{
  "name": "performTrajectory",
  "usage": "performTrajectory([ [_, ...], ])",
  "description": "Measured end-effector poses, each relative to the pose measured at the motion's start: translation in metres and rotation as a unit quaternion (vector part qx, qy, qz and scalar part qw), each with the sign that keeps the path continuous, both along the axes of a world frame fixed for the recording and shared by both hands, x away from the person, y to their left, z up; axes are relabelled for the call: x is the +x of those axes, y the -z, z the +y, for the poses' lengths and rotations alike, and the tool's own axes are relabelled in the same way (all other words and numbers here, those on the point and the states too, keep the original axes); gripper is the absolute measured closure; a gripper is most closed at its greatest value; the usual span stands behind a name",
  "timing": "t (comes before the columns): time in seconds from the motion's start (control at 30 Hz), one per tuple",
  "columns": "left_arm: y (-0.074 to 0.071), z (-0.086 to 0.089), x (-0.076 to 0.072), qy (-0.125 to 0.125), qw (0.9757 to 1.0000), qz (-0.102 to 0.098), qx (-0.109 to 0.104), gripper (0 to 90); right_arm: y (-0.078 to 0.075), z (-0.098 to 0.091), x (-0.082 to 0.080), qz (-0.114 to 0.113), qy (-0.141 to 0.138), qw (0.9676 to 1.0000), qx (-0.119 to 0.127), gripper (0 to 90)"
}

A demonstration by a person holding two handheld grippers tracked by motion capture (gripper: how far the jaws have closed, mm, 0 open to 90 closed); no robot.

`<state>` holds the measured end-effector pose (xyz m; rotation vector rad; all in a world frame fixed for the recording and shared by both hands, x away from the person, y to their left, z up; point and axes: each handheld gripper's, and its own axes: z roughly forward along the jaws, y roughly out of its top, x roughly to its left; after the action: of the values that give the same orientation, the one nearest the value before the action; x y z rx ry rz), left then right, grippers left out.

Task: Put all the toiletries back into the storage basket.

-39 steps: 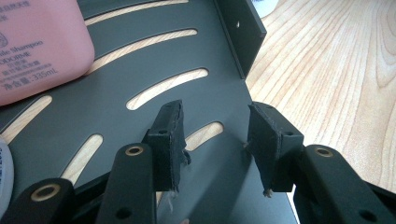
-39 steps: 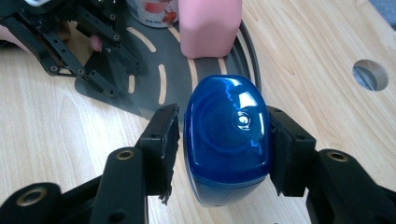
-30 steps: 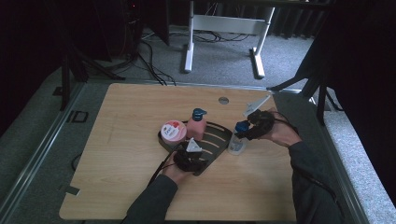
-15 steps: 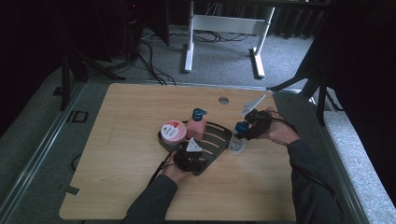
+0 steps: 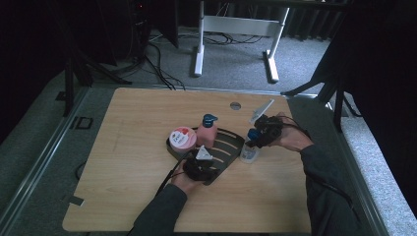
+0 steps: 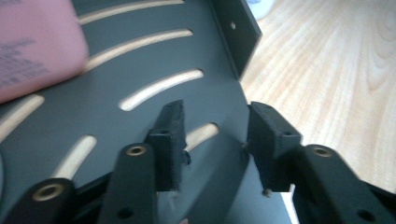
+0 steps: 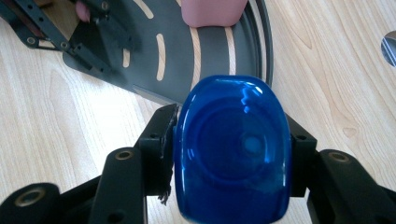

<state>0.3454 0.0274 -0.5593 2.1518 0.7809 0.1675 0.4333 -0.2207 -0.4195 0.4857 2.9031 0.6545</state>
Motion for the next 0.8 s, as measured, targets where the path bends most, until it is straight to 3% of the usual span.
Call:
performTrajectory([
  [0.8,-0.0001,-0.0020,-0.0009,-0.002,1.0000,-0.004,0.004,57.1,0.0069,0.0078,0.0032,0.011,0.004,0.9996,-0.027,43.3],
])
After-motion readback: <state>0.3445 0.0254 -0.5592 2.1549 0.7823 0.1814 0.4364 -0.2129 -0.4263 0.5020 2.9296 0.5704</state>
